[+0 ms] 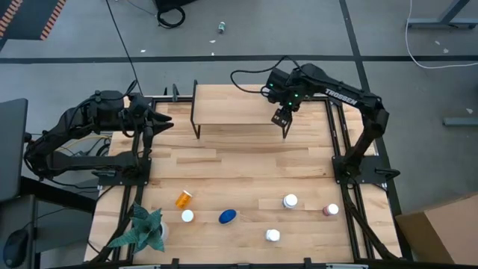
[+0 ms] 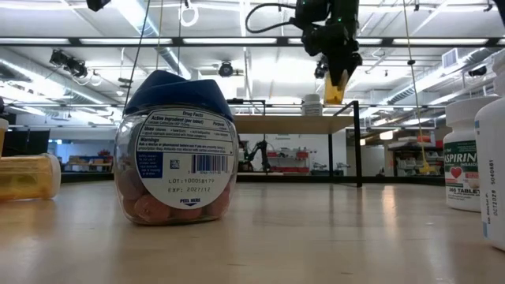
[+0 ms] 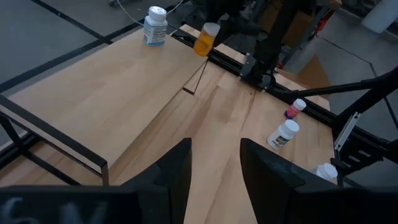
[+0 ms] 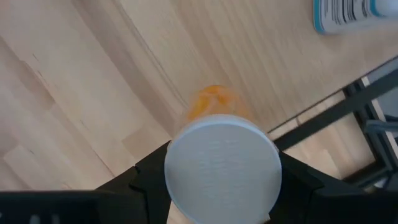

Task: Pick and place medicine bottles onto shelf by color
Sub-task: Put the top orange pill bottle on the shelf

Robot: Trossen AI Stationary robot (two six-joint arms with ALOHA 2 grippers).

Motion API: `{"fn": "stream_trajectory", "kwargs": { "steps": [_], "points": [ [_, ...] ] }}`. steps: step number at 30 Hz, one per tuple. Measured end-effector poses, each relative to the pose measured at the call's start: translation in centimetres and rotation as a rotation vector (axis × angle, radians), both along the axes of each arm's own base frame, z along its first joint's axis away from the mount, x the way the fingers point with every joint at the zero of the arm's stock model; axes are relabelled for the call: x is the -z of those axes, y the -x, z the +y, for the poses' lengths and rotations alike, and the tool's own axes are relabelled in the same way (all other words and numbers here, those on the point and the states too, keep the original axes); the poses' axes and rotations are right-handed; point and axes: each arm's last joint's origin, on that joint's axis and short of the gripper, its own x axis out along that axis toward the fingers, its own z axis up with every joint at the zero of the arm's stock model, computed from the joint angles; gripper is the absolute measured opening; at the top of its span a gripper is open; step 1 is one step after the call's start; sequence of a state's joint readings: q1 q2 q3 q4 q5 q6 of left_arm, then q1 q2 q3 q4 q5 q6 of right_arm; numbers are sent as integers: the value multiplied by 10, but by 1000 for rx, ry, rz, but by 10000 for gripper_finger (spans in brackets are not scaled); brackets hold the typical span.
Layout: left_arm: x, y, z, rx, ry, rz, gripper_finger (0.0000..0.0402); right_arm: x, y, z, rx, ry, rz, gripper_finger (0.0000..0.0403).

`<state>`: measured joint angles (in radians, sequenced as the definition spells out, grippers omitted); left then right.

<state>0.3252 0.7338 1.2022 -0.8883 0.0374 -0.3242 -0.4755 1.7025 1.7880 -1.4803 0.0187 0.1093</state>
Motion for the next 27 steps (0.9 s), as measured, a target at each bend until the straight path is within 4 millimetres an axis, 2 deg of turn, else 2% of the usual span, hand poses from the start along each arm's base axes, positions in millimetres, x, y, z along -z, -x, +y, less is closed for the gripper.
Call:
{"fn": "stream_trajectory", "kwargs": {
  "steps": [8,14,21,27],
  "points": [
    [0,0,0,2,-3,1,143,6,-15,-12,51,-27,-16,208],
    [0,0,0,2,-5,1,148,9,-30,-26,56,-50,62,208],
    [0,0,0,-1,5,-1,140,11,-25,-46,144,-69,54,208],
    [0,0,0,-1,5,0,139,10,-23,-47,192,-116,23,208]
  ]
}}
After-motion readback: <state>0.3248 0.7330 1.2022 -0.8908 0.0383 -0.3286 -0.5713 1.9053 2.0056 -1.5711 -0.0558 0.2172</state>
